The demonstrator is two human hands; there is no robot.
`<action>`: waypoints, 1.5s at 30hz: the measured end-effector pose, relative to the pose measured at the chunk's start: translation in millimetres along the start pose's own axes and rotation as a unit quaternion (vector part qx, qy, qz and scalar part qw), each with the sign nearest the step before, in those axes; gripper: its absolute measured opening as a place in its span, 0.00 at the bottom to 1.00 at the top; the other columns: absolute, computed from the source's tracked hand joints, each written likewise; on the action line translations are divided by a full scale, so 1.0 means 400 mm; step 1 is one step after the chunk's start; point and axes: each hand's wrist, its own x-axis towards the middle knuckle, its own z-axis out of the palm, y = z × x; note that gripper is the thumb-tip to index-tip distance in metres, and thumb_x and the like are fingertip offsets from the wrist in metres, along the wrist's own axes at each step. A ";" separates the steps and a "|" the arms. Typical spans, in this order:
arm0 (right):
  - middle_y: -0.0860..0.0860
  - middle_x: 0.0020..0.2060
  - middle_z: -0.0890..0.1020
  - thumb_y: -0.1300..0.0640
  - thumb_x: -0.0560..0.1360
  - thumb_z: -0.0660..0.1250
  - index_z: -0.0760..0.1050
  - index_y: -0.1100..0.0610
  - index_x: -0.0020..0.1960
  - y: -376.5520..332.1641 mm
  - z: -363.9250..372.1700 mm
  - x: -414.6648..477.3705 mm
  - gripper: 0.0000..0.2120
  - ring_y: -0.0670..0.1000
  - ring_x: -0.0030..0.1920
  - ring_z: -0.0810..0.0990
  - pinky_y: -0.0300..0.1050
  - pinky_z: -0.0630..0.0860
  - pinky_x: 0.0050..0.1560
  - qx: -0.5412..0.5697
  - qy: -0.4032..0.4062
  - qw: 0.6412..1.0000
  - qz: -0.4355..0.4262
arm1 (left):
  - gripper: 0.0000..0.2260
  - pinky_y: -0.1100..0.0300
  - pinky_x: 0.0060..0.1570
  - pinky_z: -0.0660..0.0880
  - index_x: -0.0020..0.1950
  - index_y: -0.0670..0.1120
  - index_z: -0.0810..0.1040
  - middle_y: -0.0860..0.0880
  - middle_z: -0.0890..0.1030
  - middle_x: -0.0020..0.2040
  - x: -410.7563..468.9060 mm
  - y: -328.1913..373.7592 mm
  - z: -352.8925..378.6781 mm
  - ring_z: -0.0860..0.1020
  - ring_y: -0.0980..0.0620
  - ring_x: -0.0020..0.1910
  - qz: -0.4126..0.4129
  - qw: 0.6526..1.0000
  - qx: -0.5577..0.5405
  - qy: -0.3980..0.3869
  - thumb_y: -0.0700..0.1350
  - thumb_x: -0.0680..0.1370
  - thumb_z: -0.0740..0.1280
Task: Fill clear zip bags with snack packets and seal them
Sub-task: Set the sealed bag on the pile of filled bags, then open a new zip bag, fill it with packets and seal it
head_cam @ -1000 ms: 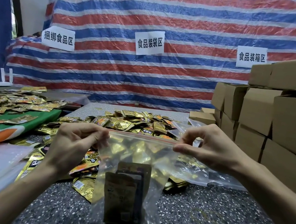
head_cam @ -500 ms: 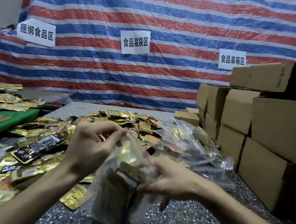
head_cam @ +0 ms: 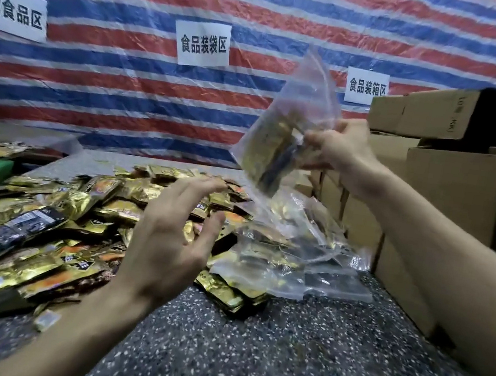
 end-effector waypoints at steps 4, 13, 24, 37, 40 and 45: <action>0.47 0.28 0.79 0.57 0.76 0.70 0.77 0.54 0.29 0.076 0.038 0.074 0.17 0.49 0.32 0.77 0.37 0.70 0.27 -0.201 0.093 0.970 -0.103 | 0.14 0.49 0.60 0.75 0.62 0.49 0.78 0.56 0.79 0.59 -0.004 -0.016 0.040 0.76 0.58 0.59 -0.006 1.000 -0.015 -0.020 0.48 0.78 0.65; 0.58 0.54 0.80 0.48 0.71 0.68 0.74 0.61 0.60 0.283 0.074 0.097 0.23 0.57 0.51 0.80 0.51 0.79 0.51 -0.326 -0.149 0.913 0.196 | 0.09 0.51 0.61 0.74 0.56 0.61 0.76 0.69 0.75 0.54 -0.038 -0.054 0.075 0.74 0.65 0.58 -0.044 0.996 -0.007 -0.073 0.52 0.77 0.63; 0.47 0.53 0.77 0.55 0.71 0.64 0.77 0.54 0.53 0.169 0.252 -0.193 0.12 0.44 0.54 0.72 0.35 0.67 0.54 -0.162 -0.023 0.971 -0.176 | 0.09 0.64 0.48 0.73 0.57 0.56 0.79 0.65 0.78 0.54 -0.088 -0.108 0.044 0.75 0.68 0.55 -0.138 0.989 -0.052 -0.022 0.45 0.79 0.68; 0.40 0.44 0.82 0.65 0.75 0.70 0.78 0.46 0.46 0.320 0.404 -0.435 0.13 0.40 0.46 0.80 0.33 0.74 0.41 0.046 -0.168 0.979 -0.110 | 0.09 0.53 0.59 0.73 0.57 0.51 0.81 0.57 0.81 0.55 -0.251 -0.256 -0.218 0.75 0.57 0.56 -0.198 0.954 0.225 -0.015 0.44 0.78 0.70; 0.38 0.44 0.82 0.64 0.75 0.71 0.79 0.45 0.46 0.325 0.399 -0.423 0.13 0.42 0.44 0.80 0.40 0.74 0.43 0.076 -0.169 0.979 -0.088 | 0.11 0.50 0.63 0.69 0.60 0.52 0.80 0.52 0.81 0.59 -0.267 -0.313 -0.316 0.74 0.53 0.59 -0.252 0.909 0.332 -0.019 0.45 0.78 0.68; 0.38 0.43 0.82 0.66 0.75 0.70 0.80 0.47 0.45 0.330 0.396 -0.420 0.13 0.42 0.43 0.80 0.42 0.74 0.42 0.084 -0.180 0.977 -0.081 | 0.22 0.51 0.64 0.64 0.70 0.44 0.71 0.43 0.75 0.67 -0.279 -0.416 -0.491 0.71 0.43 0.66 -0.383 0.730 0.564 -0.053 0.50 0.78 0.63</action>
